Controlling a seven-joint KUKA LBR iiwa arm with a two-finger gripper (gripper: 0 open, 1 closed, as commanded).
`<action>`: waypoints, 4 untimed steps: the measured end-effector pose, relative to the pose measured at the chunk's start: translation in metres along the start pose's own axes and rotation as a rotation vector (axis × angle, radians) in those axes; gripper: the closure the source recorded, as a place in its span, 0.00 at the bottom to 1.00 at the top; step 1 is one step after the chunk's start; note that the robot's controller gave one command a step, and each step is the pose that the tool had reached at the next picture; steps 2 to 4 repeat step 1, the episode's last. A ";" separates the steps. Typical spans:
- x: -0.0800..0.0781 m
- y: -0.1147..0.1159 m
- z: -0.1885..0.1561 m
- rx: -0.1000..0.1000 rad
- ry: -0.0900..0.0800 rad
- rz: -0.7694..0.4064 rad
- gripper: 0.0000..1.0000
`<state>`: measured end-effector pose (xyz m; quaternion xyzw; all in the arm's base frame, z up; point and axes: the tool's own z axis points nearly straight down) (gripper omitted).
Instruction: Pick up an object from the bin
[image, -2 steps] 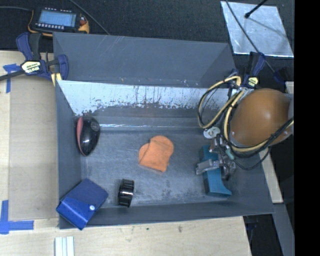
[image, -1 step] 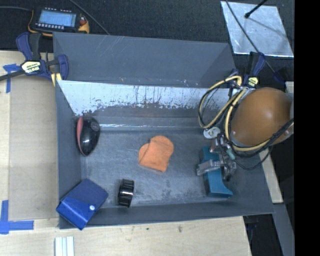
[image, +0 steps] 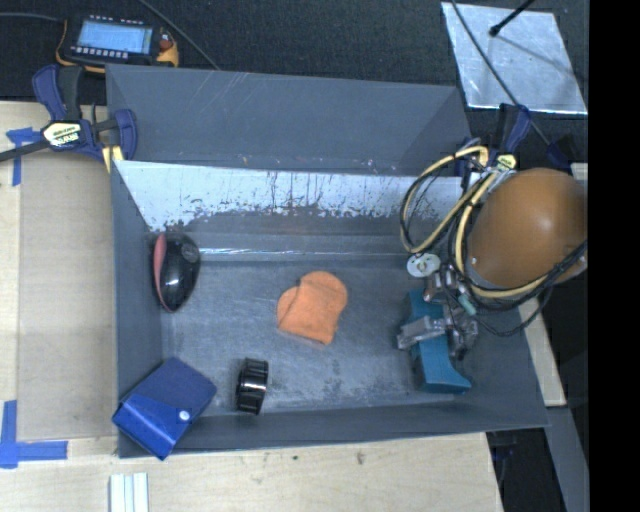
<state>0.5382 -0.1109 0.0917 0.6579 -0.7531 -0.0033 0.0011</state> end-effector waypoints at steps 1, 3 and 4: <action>0.000 0.000 -0.014 0.002 0.000 0.001 1.00; 0.000 0.000 -0.014 0.002 0.000 0.001 1.00; 0.000 0.000 -0.014 0.002 0.000 0.001 1.00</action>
Offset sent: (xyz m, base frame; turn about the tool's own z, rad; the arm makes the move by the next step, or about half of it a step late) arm 0.0000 -0.0002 0.0582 0.0000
